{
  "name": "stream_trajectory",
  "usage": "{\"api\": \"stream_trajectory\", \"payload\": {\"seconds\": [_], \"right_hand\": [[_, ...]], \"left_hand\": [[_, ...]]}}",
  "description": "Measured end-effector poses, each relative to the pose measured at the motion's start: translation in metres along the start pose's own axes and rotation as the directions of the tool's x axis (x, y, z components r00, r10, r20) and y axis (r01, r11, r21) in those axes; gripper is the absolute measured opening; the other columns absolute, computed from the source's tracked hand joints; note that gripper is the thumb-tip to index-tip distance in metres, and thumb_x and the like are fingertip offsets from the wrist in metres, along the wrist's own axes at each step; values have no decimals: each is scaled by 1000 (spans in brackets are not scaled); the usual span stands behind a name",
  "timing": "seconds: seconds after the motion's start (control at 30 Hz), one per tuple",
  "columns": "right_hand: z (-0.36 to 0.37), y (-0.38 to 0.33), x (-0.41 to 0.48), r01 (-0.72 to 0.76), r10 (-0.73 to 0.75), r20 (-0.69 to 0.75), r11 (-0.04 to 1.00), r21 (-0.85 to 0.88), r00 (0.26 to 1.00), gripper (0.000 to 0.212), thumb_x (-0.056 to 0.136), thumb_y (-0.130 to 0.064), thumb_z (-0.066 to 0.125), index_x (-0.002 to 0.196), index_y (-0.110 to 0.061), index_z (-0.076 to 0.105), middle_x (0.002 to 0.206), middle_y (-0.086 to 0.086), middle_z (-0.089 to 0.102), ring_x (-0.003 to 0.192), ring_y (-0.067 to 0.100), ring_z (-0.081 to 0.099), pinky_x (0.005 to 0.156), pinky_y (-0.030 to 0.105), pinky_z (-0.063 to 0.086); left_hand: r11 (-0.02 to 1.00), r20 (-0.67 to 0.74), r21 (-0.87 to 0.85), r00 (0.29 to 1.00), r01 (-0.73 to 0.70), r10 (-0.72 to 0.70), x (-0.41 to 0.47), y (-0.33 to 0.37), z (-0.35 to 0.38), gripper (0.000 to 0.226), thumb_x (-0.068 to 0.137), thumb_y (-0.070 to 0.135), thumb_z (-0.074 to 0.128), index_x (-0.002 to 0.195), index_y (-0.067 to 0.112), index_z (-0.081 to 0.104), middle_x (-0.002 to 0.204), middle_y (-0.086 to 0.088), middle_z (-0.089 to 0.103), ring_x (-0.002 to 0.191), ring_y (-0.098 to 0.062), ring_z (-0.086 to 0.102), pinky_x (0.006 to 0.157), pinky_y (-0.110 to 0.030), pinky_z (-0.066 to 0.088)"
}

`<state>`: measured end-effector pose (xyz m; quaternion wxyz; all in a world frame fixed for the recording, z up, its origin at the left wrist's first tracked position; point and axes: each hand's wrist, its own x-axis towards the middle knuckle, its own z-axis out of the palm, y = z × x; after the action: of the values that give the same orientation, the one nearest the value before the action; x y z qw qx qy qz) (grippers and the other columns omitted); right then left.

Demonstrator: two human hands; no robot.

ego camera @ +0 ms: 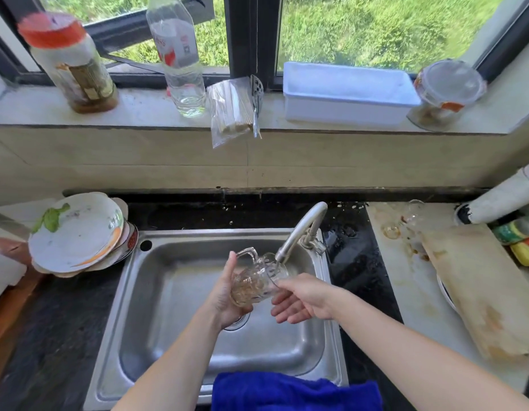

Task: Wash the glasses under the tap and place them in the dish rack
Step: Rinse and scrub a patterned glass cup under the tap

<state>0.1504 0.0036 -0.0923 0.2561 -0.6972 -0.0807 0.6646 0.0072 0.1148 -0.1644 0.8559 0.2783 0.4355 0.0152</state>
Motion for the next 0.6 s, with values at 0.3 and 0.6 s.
{"api": "stream_trajectory", "payload": {"seconds": [0.3,0.6], "right_hand": [[-23,-16,6,338,-367,-173,925,-176,914,15,88,-19,68,102,-16,66,98,5,69,81,19,68,58,28,51],[-12,-18,14,352,-405,-238,906,-236,883,13,89,-10,66,79,-2,68,79,22,71,77,35,72,71,44,61]], "left_hand": [[989,3,16,989,148,-148,2,-4,0,44,78,56,58,81,17,78,80,-5,69,56,-20,53,55,-26,23],[982,-53,-188,999,4,-15,-4,-8,4,27,82,36,54,93,13,63,77,-6,63,55,-18,53,44,-24,37]]}}
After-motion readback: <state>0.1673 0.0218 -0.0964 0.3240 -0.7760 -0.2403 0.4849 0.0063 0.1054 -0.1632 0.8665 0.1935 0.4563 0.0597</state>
